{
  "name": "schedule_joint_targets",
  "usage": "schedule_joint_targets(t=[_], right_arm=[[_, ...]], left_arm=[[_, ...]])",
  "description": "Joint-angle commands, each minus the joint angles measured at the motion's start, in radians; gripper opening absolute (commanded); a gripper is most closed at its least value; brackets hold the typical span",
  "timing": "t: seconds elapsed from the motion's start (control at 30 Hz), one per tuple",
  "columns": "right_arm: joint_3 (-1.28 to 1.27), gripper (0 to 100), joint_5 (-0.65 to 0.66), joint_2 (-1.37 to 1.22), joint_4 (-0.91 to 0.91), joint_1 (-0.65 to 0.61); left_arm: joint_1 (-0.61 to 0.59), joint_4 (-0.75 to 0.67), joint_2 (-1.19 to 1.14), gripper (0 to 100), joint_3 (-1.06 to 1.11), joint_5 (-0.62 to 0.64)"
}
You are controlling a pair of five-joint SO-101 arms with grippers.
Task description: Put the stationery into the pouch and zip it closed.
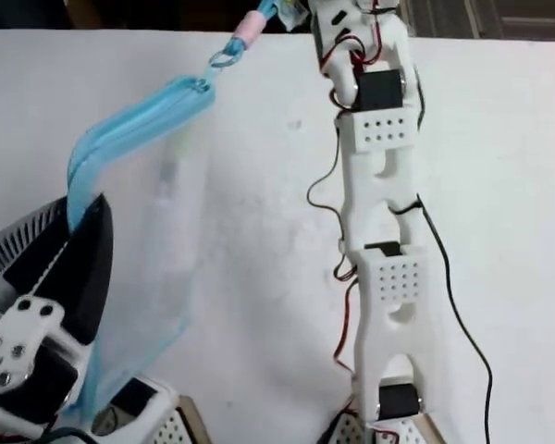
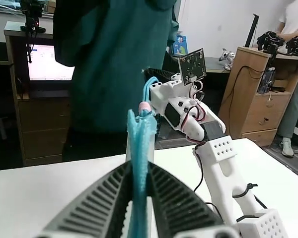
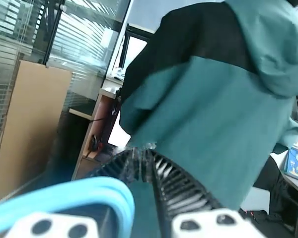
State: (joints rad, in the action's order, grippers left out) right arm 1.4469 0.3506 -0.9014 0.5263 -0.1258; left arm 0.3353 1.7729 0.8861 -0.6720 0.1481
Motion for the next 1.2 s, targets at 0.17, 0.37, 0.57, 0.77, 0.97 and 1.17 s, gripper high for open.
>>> schedule_joint_targets(t=[0.17,0.37,0.57,0.77,0.97,1.17], right_arm=[[0.227,1.8,0.023,0.074,0.521,-0.119],[0.219,11.1,0.023,0.232,0.885,-0.229],[0.219,40.7,0.023,0.389,1.168,-0.325],[0.212,43.7,-0.012,0.542,1.247,-0.355],[0.209,35.7,-0.014,0.704,1.248,-0.357],[0.207,21.1,-0.014,0.835,1.248,-0.349]], left_arm=[[-0.157,-0.184,0.033,2,0.258,0.006],[-0.229,-0.422,0.033,2,0.511,0.006],[-0.229,-0.589,0.031,2,0.706,0.006],[-0.255,-0.666,-0.053,2,0.736,0.006],[-0.338,-0.732,-0.225,2,0.735,0.006],[-0.343,-0.825,-0.317,2,0.735,-0.109]])
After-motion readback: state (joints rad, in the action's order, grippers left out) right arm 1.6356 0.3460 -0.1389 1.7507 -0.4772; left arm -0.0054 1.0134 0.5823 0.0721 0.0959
